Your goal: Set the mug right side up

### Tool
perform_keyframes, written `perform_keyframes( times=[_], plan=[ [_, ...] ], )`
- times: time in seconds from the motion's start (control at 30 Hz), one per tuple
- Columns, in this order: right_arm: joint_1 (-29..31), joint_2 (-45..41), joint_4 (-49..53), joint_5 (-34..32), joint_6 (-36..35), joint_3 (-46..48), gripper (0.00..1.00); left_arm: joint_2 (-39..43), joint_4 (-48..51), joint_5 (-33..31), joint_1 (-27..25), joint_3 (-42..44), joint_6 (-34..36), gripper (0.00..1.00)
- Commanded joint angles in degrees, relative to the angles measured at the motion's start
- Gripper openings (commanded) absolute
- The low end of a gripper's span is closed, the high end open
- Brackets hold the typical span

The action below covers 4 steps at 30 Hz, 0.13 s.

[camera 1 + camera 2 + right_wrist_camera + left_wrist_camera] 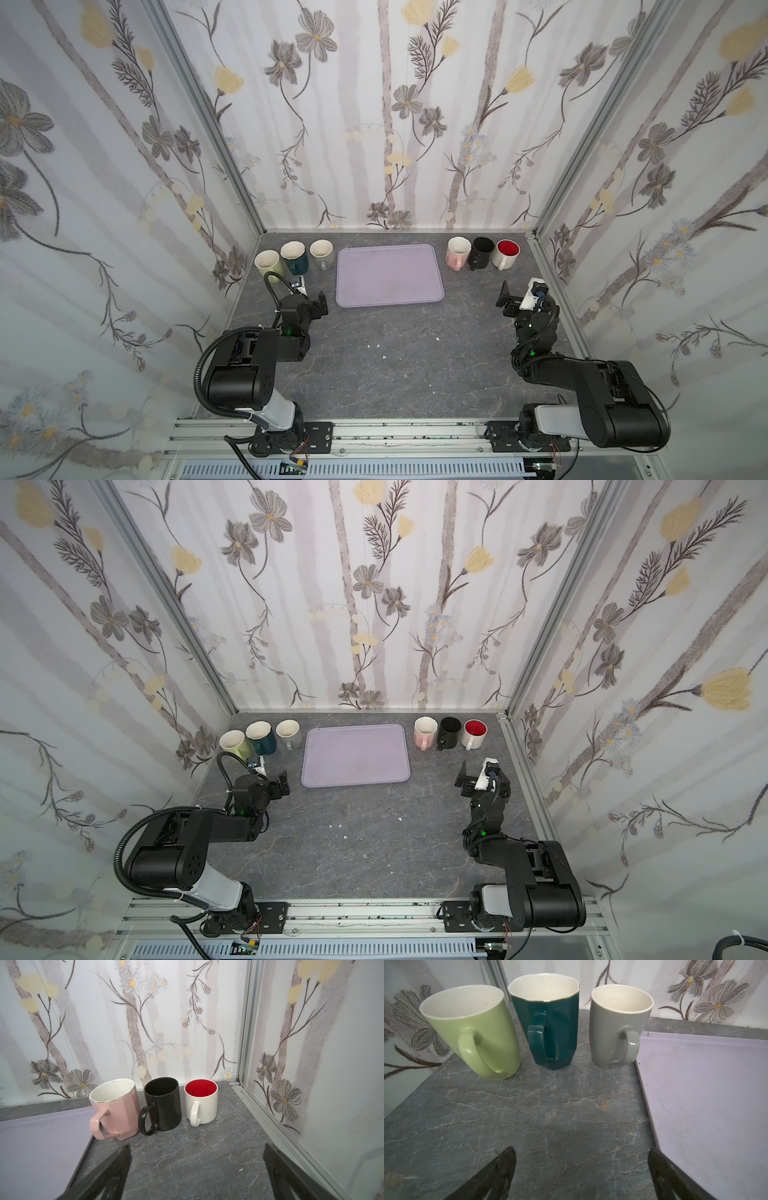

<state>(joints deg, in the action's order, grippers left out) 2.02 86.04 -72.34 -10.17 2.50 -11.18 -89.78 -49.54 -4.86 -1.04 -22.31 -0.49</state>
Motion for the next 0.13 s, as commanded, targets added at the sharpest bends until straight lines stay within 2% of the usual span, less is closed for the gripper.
perform_keyframes(
  times=[0.0,0.1],
  plan=[
    [0.1,0.2,-2.9,1.0,-1.0,-0.1,1.00,-0.1,-1.7,0.1,0.1,-0.5,-0.1,1.00],
    [0.1,0.1,-3.0,1.0,-0.9,0.0,1.00,-0.1,-2.1,-0.1,0.0,-0.2,-0.1,1.00]
  ],
)
